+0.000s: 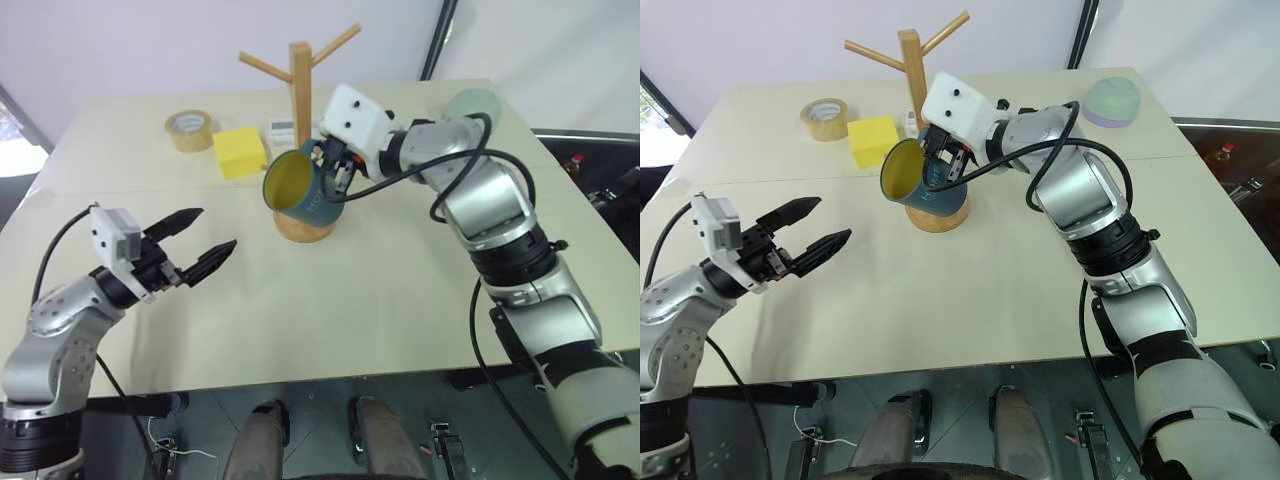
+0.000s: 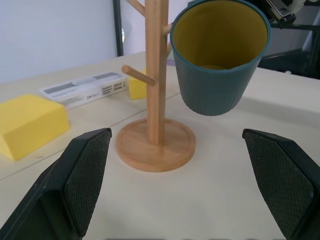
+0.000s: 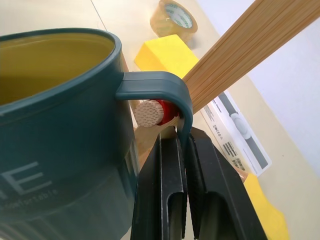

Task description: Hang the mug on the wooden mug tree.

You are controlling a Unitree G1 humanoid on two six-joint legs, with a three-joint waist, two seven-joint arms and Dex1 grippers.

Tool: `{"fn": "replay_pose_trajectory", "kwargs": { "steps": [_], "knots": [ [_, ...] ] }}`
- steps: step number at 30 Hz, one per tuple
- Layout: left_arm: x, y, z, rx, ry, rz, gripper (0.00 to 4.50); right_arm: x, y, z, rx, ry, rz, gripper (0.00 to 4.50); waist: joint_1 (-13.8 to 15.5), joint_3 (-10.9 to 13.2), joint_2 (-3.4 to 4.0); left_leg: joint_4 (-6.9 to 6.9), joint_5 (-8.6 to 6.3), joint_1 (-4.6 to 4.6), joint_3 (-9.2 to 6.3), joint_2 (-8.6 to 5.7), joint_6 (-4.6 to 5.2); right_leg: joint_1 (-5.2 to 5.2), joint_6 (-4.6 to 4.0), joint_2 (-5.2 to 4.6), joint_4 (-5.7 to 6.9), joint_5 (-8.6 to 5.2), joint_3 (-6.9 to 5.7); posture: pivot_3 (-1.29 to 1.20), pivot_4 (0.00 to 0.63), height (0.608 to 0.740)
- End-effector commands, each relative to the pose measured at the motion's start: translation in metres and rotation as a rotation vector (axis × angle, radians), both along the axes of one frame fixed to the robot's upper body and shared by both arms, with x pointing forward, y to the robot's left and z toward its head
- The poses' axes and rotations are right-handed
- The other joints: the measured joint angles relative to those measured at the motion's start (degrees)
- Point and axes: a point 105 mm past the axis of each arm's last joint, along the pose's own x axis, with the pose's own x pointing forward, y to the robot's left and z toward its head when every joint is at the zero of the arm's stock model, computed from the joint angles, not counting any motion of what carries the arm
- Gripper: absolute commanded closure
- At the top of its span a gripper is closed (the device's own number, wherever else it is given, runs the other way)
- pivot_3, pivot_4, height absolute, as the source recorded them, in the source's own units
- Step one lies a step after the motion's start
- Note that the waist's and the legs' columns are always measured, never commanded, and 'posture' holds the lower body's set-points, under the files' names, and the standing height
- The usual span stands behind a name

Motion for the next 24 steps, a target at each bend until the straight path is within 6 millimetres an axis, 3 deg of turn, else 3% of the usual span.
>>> {"fn": "replay_pose_trajectory", "kwargs": {
  "steps": [1, 6, 14, 20, 24],
  "knots": [
    [-0.005, 0.000, 0.012, 0.009, -0.047, -0.014, 0.00, -0.002, 0.000, 0.015, 0.042, -0.046, 0.010, 3.15, 0.00, 0.00, 0.00, 0.00, 0.00, 0.00, 0.00, 0.00, 0.00, 0.00, 0.00, 0.00, 0.00, 0.00, 0.00, 0.00, 0.150, 0.740],
    [-0.006, -0.001, 0.012, 0.011, -0.046, -0.015, 0.00, -0.001, -0.002, 0.020, 0.052, -0.070, 0.001, 0.73, 0.01, 0.00, 0.00, 0.00, 0.00, 0.00, 0.00, 0.00, 0.00, 0.00, 0.01, 0.00, 0.00, 0.01, 0.00, 0.00, 0.150, 0.740],
    [-0.008, -0.004, 0.013, 0.006, -0.048, -0.021, 0.00, -0.013, -0.026, 0.036, 0.064, -0.107, 0.011, 0.73, 0.20, 0.00, 0.00, -0.01, 0.00, -0.01, 0.00, -0.01, 0.00, 0.00, 0.00, -0.02, -0.01, 0.00, 0.00, 0.00, 0.150, 0.740],
    [-0.008, -0.006, 0.015, -0.015, -0.054, -0.025, 0.00, -0.027, -0.065, 0.027, 0.115, -0.115, 0.012, 0.73, 0.19, -0.03, -0.05, 0.02, 0.00, 0.00, 0.02, -0.01, 0.00, 0.04, -0.14, -0.01, -0.02, -0.08, 0.01, 0.00, 0.150, 0.740],
    [-0.008, -0.006, 0.015, -0.016, -0.050, -0.026, 0.00, -0.037, -0.077, 0.017, 0.147, -0.115, 0.034, 0.73, -0.06, -0.03, -0.05, 0.04, 0.00, 0.03, 0.04, 0.00, 0.00, 0.05, -0.14, 0.00, 0.00, -0.08, 0.04, 0.00, 0.150, 0.740]
  ]
}}
